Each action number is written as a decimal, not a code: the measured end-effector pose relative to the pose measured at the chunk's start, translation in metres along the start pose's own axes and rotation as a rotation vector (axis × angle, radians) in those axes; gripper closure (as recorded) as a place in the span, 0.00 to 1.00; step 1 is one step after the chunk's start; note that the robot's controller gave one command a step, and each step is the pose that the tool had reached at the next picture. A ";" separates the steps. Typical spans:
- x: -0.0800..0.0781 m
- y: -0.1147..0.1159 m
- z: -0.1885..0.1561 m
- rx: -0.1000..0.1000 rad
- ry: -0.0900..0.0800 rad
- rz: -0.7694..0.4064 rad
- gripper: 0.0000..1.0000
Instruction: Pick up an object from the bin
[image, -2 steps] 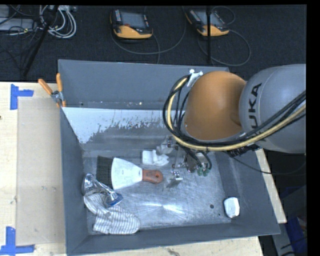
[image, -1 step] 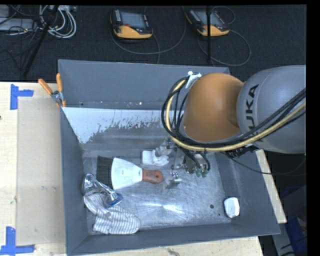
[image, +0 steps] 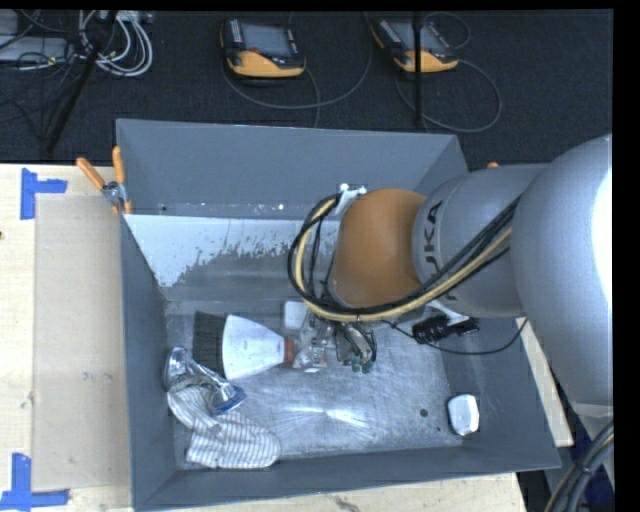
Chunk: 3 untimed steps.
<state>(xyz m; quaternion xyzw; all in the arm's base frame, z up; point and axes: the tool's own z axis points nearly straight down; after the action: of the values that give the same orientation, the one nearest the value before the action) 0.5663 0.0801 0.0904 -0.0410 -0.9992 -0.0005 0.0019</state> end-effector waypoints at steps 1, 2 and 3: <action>0.000 0.000 0.000 0.000 0.000 0.000 1.00; 0.005 0.002 -0.039 0.002 0.004 -0.003 1.00; -0.001 0.003 -0.101 0.001 0.000 0.011 1.00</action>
Offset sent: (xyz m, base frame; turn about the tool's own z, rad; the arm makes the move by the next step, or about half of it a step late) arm -0.0039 0.0067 0.0923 -0.0042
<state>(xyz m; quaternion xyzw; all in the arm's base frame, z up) 0.5676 0.0825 0.1914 -0.0464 -0.9989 -0.0002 0.0018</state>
